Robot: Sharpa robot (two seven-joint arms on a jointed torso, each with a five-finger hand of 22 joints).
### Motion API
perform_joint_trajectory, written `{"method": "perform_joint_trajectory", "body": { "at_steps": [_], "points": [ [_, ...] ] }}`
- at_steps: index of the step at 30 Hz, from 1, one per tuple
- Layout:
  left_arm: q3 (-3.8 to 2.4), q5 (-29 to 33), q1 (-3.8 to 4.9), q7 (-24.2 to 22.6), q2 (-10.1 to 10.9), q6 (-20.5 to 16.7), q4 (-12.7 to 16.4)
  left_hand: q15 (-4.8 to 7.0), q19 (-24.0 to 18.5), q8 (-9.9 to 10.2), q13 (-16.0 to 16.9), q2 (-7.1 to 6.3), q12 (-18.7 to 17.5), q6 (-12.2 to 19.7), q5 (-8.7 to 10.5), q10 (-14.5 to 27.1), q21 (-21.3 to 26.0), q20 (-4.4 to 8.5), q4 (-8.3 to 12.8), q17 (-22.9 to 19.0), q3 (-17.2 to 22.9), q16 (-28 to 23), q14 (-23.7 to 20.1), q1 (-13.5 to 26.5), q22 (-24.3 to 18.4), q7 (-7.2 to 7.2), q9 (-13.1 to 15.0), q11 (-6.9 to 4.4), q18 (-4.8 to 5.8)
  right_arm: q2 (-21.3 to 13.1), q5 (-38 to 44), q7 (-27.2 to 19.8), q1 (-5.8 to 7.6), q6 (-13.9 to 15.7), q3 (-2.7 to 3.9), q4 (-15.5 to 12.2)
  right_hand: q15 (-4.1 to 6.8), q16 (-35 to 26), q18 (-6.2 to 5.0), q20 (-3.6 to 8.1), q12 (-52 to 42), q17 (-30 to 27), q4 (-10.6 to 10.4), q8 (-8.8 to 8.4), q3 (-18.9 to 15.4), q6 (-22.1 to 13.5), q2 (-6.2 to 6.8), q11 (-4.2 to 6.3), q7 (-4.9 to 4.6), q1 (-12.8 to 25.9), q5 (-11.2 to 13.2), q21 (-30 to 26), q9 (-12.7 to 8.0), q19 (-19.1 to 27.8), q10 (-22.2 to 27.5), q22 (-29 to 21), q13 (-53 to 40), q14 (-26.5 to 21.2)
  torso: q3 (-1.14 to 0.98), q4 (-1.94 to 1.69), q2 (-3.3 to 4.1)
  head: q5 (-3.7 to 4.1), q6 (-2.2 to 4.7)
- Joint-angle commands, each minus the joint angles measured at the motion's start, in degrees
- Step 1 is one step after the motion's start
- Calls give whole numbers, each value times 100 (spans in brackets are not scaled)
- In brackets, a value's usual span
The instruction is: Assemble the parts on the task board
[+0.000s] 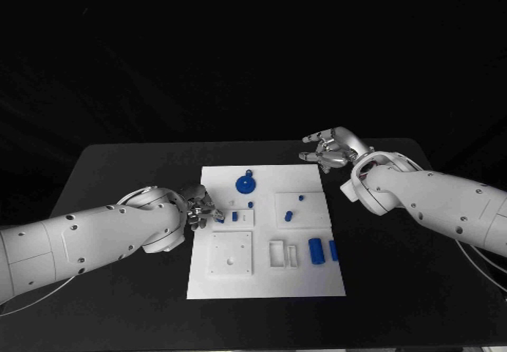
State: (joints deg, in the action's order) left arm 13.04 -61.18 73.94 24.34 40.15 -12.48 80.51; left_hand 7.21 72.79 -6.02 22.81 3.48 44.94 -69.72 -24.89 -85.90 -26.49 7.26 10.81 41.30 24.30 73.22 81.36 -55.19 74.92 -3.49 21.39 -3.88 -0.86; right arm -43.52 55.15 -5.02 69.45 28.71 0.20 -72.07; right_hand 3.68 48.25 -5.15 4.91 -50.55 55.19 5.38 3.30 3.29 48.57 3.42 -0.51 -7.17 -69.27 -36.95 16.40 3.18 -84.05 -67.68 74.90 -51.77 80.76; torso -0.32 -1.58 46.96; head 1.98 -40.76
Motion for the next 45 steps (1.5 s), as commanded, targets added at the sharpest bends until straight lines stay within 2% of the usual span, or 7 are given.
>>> {"method": "perform_joint_trajectory", "body": {
  "at_steps": [1,15,36,45],
  "points": [
    [77,-69,-95,209,-1,194,-4,0,5,0,4,94,-22,-1593,-32,-76,-30,-29,-1,5,23,28,40,-148,109,662,-10,-197,-88,1,12,-64,-3,-61,2,-6,16,4,-49,-3,-2,5,-3,-7,22,37,4,32,-3,36,-17,8,8,-196,-5,197,-2,12,-1,3,-1,-6,-2],
    [75,209,-96,168,34,-309,-27,20,20,-25,28,113,-9,-1601,-103,-73,-73,-24,14,60,89,65,61,-114,110,674,-6,-220,-107,-2,11,-65,-3,-60,2,-2,16,4,-49,-3,-2,5,-3,-7,22,37,4,32,-3,36,-17,8,8,-196,-5,197,-2,12,-2,1,0,-2,2],
    [75,298,-96,211,44,-414,-48,25,15,-26,35,127,-20,-1598,-98,-73,-84,-21,16,59,106,64,61,-102,109,675,-9,-226,-106,-2,11,-62,-4,-63,2,3,17,-1,-49,-2,-2,2,6,-8,40,38,9,33,-3,47,-30,15,7,-197,-6,199,-2,12,1,1,2,-2,-14],
    [75,334,-97,152,62,-559,-24,29,12,-21,39,54,-33,-1595,-79,-74,-96,-22,-29,55,70,59,61,-247,108,674,-15,-231,-113,-1,11,-63,-6,-65,2,7,17,-1,-49,-2,-2,2,6,-8,40,38,9,33,-3,47,-30,15,7,-197,-6,199,-2,12,1,2,0,-4,-18]
  ]
}}
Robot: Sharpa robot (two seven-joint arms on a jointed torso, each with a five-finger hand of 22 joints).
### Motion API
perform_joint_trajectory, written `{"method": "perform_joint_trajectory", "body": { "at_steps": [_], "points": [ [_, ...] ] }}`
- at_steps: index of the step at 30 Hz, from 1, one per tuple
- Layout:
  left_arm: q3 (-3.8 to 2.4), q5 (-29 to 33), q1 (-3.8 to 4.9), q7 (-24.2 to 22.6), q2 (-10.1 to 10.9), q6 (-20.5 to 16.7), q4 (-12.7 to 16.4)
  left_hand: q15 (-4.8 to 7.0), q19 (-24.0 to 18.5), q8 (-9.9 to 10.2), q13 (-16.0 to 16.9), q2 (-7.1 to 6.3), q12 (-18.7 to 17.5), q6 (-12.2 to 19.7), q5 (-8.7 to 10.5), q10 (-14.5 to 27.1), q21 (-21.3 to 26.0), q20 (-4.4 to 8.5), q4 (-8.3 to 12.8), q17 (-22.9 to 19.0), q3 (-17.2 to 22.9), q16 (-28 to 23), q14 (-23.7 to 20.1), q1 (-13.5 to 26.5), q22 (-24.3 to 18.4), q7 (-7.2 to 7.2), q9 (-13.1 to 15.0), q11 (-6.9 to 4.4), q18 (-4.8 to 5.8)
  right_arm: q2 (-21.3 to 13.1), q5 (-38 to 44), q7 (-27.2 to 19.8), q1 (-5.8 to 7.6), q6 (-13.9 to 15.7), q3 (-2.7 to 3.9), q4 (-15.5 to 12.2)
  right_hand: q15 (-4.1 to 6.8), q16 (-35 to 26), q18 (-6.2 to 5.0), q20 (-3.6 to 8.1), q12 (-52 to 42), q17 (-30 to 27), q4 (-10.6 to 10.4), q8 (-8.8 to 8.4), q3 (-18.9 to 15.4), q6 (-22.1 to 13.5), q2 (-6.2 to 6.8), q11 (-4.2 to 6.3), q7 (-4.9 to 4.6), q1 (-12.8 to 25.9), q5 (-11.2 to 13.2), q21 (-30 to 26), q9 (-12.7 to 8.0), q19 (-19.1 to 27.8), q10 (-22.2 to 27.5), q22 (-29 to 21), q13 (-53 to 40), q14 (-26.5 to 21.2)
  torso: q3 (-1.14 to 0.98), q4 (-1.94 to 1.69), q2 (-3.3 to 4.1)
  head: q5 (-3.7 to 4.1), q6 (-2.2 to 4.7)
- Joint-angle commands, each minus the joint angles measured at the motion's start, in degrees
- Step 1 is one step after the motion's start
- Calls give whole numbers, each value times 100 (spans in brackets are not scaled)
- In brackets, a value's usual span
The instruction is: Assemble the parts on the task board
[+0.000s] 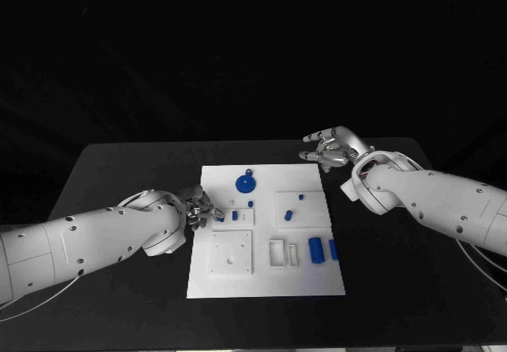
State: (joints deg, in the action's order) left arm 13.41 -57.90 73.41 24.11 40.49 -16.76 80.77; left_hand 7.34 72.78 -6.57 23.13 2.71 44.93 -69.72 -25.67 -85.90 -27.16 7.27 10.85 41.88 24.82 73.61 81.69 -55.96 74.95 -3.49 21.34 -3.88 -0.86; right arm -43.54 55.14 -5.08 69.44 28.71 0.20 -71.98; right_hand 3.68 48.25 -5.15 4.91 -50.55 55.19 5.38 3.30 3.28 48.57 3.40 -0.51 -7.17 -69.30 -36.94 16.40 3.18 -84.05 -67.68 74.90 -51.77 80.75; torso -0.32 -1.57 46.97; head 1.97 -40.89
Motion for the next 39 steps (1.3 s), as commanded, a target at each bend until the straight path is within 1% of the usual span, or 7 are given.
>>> {"method": "perform_joint_trajectory", "body": {
  "at_steps": [1,8,17,30,39],
  "points": [
    [37,7,-44,168,31,-152,-47,16,12,33,7,130,-33,-1594,-1,-74,-28,-22,-33,-3,18,19,28,-171,105,673,-9,-231,-113,2,12,-58,-5,-65,2,-1,17,-2,-49,-2,-2,2,6,-8,40,39,11,33,-3,50,-31,15,7,-197,-6,199,-2,12,1,2,-1,-2,-3],
    [37,11,-44,141,54,-283,-35,23,18,35,5,115,-37,-1591,13,-74,-33,-18,-48,-14,18,15,27,-201,104,673,-9,-235,-116,2,12,-59,-9,-65,2,0,17,-2,-49,-2,-2,2,6,-8,40,39,11,33,-3,50,-31,15,7,-197,-6,199,-2,12,-1,1,-1,1,-6],
    [36,5,-45,113,92,-395,-13,25,19,35,2,98,-39,-1592,18,-74,-35,-18,-65,-20,14,12,27,-229,103,674,-7,-237,-117,3,11,-59,-12,-66,2,2,17,6,-48,-2,-4,8,0,-7,42,42,10,32,-3,60,-30,20,8,-198,-8,199,-5,17,2,1,1,1,-11],
    [36,28,-45,108,59,-307,-6,26,20,39,-4,84,-43,-1588,30,-74,-35,-17,-93,-35,11,5,25,-249,102,672,-7,-238,-120,3,10,-57,-14,-72,2,1,17,6,-48,-2,-4,8,0,-7,42,42,10,32,-3,60,-30,20,8,-198,-8,199,-5,17,-9,1,-1,4,-17],
    [37,35,-45,100,13,-255,12,25,17,41,-6,84,-43,-1584,38,-74,-30,-16,-111,-38,11,1,26,-261,102,672,-7,-237,-115,4,9,-56,-14,-73,2,-2,17,6,-48,-2,-4,8,0,-7,42,42,10,32,-3,60,-30,20,8,-198,-8,199,-5,17,-8,4,-1,10,-12]
  ]
}}
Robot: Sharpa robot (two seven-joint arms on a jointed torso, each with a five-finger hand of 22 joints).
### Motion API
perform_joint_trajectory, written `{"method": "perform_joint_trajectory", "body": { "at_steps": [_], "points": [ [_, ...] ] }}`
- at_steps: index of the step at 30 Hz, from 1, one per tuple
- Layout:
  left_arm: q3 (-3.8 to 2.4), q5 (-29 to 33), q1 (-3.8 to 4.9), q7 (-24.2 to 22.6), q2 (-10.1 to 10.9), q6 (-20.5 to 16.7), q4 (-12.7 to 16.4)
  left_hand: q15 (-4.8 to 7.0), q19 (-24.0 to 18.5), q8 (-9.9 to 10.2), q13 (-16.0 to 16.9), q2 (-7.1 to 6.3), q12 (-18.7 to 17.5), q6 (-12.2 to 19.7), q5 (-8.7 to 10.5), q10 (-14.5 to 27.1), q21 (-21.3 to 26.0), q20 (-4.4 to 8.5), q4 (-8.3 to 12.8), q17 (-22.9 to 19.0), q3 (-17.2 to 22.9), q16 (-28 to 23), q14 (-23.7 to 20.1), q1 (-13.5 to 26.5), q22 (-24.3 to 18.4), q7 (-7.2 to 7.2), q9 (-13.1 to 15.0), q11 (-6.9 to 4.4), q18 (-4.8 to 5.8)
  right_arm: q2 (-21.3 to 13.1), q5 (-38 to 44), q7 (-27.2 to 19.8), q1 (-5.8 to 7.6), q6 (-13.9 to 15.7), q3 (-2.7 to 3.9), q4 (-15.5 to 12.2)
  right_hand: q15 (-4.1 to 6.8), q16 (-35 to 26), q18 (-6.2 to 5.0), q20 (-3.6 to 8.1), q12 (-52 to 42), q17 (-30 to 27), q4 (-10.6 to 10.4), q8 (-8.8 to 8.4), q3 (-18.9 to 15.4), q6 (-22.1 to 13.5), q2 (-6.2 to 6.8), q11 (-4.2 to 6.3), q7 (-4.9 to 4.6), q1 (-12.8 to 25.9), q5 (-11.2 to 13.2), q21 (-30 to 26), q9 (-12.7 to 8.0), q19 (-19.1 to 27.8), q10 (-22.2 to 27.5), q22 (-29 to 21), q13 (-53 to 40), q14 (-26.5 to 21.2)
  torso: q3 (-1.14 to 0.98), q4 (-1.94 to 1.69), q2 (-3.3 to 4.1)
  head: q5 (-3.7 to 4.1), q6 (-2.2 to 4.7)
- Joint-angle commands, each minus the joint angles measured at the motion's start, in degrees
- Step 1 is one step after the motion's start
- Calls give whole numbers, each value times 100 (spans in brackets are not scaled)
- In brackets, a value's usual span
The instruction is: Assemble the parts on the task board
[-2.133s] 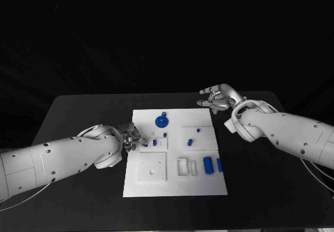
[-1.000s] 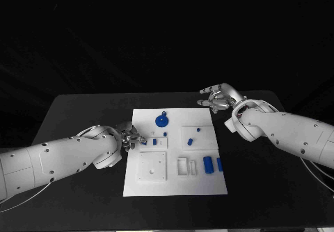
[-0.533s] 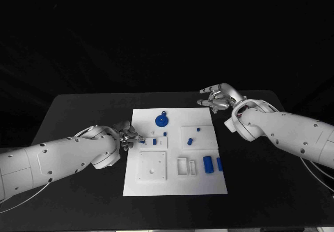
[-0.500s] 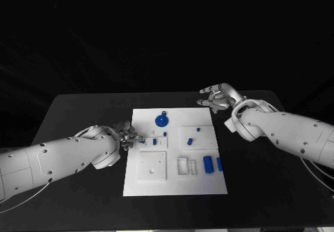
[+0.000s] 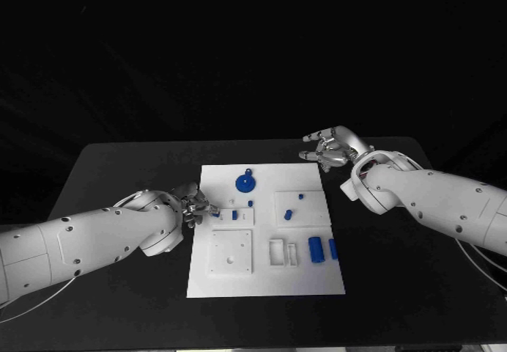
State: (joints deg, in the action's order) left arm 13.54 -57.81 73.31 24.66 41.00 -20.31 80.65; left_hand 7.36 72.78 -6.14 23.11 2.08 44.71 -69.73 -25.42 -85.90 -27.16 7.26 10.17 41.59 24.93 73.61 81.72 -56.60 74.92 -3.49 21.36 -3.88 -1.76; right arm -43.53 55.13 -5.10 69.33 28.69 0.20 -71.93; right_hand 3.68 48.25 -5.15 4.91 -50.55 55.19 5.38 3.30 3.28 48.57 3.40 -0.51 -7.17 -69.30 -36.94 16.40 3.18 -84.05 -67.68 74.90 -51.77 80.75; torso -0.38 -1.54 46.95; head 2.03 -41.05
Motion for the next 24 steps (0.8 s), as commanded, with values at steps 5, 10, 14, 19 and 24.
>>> {"method": "perform_joint_trajectory", "body": {
  "at_steps": [5,10,14,19,24],
  "points": [
    [24,27,-35,33,-57,117,50,24,17,-2,-4,148,-21,-1584,13,-74,-31,-16,-44,-9,0,1,23,-197,105,672,-10,-237,-26,5,10,-54,-3,-70,2,-8,17,6,-48,-2,-5,8,0,-7,43,42,10,32,-3,60,-30,20,8,-198,-8,199,-5,17,0,1,1,11,3],
    [24,27,-36,26,-61,126,86,25,18,-2,-6,141,-20,-1582,19,-75,-30,-13,-42,-15,-2,-1,22,-207,105,671,-8,-237,-24,3,10,-53,-3,-70,2,-8,17,6,-48,-2,-5,8,0,-7,43,42,10,32,-3,60,-30,20,8,-198,-8,199,-5,17,2,0,3,16,4],
    [24,23,-37,24,-60,121,103,25,18,-2,-6,141,-20,-1582,19,-75,-30,-13,-42,-15,-2,-1,22,-207,105,671,-8,-237,-24,2,10,-53,-3,-70,2,-9,17,6,-48,-2,-5,8,0,-7,43,42,10,32,-3,60,-30,20,8,-198,-8,199,-5,17,2,-3,-1,25,1],
    [24,10,-38,33,-60,146,103,26,19,-1,-8,139,-21,-1582,18,-75,-30,-12,-43,-19,-3,-3,22,-219,105,672,-8,-238,-24,-1,10,-54,-3,-70,2,-11,17,6,-48,-2,-5,8,0,-7,43,42,10,32,-3,60,-30,20,8,-198,-8,199,-5,17,3,-1,1,23,-4],
    [24,-12,-38,48,-60,212,100,26,18,-1,-9,131,-21,-1582,22,-74,-29,-11,-42,-20,-7,-4,22,-227,105,672,-8,-237,-22,-4,9,-54,-3,-70,2,-11,17,6,-48,-2,-5,8,0,-7,43,42,10,32,-3,60,-30,20,8,-198,-8,199,-5,17,4,-6,0,29,-11]
  ]
}}
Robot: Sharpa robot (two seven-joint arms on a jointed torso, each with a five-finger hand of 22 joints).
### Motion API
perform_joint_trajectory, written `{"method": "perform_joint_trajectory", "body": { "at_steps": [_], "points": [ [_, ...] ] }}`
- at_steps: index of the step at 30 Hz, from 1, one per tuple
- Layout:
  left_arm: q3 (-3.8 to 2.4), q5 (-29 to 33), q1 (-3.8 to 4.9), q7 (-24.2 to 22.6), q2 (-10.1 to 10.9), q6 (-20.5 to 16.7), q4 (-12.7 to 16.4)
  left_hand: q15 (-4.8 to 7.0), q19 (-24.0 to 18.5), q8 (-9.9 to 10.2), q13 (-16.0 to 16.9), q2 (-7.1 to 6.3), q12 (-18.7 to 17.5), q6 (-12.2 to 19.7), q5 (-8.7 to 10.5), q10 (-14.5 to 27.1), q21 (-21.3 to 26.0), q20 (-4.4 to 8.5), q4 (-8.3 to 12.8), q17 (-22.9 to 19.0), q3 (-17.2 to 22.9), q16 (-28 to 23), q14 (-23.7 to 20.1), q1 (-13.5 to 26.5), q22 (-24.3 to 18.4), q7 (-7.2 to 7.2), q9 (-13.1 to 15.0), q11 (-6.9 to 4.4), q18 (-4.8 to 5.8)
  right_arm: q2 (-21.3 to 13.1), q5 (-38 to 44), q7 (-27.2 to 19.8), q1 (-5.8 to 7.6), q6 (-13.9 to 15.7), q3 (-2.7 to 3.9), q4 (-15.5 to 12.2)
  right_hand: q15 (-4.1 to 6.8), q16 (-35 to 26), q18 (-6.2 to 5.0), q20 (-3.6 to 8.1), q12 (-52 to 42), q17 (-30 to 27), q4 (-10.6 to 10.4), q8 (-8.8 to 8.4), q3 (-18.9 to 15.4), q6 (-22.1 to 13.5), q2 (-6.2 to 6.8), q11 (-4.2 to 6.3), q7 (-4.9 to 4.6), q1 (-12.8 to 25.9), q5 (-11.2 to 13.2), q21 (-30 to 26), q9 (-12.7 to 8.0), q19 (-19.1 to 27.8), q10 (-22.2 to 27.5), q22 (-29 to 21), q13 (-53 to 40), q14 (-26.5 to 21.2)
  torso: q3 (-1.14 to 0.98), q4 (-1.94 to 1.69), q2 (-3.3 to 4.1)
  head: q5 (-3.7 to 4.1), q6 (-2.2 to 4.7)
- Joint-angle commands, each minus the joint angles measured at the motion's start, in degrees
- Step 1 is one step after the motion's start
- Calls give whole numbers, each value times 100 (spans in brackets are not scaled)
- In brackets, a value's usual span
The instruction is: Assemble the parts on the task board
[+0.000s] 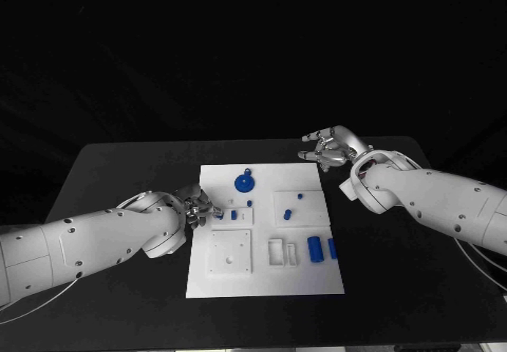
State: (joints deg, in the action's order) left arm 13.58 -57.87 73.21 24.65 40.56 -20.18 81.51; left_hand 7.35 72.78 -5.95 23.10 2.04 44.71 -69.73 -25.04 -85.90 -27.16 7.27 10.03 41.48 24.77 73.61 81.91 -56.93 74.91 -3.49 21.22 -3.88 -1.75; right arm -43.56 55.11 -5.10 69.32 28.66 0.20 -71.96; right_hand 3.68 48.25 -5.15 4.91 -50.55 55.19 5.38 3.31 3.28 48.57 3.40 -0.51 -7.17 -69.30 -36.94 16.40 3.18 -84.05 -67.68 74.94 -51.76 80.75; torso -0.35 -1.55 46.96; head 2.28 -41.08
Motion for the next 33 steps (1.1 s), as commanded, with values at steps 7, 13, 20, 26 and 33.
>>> {"method": "perform_joint_trajectory", "body": {
  "at_steps": [7,13,20,26,33],
  "points": [
    [20,-57,-27,77,-16,269,11,25,15,-16,-10,123,-23,-1580,-7,-74,-28,-10,-30,-12,0,-5,2,-215,107,670,5,-235,-20,-1,9,-53,-3,-69,2,-8,17,6,-49,-2,-5,8,0,-7,43,42,10,32,-3,60,-31,20,8,-198,-8,196,-6,17,2,-4,-2,0,-4],
    [20,-103,-27,119,-8,377,2,23,11,-13,-12,109,-27,-1578,3,-74,-24,-11,-30,-16,-8,-8,1,-233,106,668,2,-234,-19,-4,9,-53,-3,-69,2,-5,18,2,-50,-1,-3,9,4,-8,51,38,8,34,-3,60,-42,21,7,-199,-9,194,-5,17,1,-3,0,-3,-21],
    [20,-147,-27,153,9,458,3,21,10,-11,-11,97,-27,-1581,10,-74,-25,-11,-37,-9,-19,-6,3,-264,107,667,-2,-233,-17,1,9,-55,-3,-71,2,2,18,2,-50,-1,-3,9,4,-8,51,38,8,34,-3,60,-42,21,7,-199,-9,194,-5,17,1,-4,0,1,-23],
    [20,-166,-27,170,11,501,7,21,10,-11,-11,95,-27,-1581,12,-74,-25,-12,-40,-6,-21,-4,5,-272,107,668,-3,-233,-17,2,8,-56,-5,-70,2,5,18,2,-50,-1,-3,9,4,-8,51,38,8,34,-3,60,-42,21,7,-199,-9,194,-5,17,2,-4,0,0,-24],
    [21,-180,-27,183,8,521,-1,20,9,-6,-11,85,-28,-1579,27,-75,-24,-12,-61,-19,-34,-10,1,-289,107,666,-7,-232,-16,4,8,-57,-7,-71,2,8,18,2,-50,-1,-3,9,4,-8,51,38,8,34,-3,60,-42,21,7,-199,-9,194,-5,17,0,-3,-1,1,-32]
  ]
}}
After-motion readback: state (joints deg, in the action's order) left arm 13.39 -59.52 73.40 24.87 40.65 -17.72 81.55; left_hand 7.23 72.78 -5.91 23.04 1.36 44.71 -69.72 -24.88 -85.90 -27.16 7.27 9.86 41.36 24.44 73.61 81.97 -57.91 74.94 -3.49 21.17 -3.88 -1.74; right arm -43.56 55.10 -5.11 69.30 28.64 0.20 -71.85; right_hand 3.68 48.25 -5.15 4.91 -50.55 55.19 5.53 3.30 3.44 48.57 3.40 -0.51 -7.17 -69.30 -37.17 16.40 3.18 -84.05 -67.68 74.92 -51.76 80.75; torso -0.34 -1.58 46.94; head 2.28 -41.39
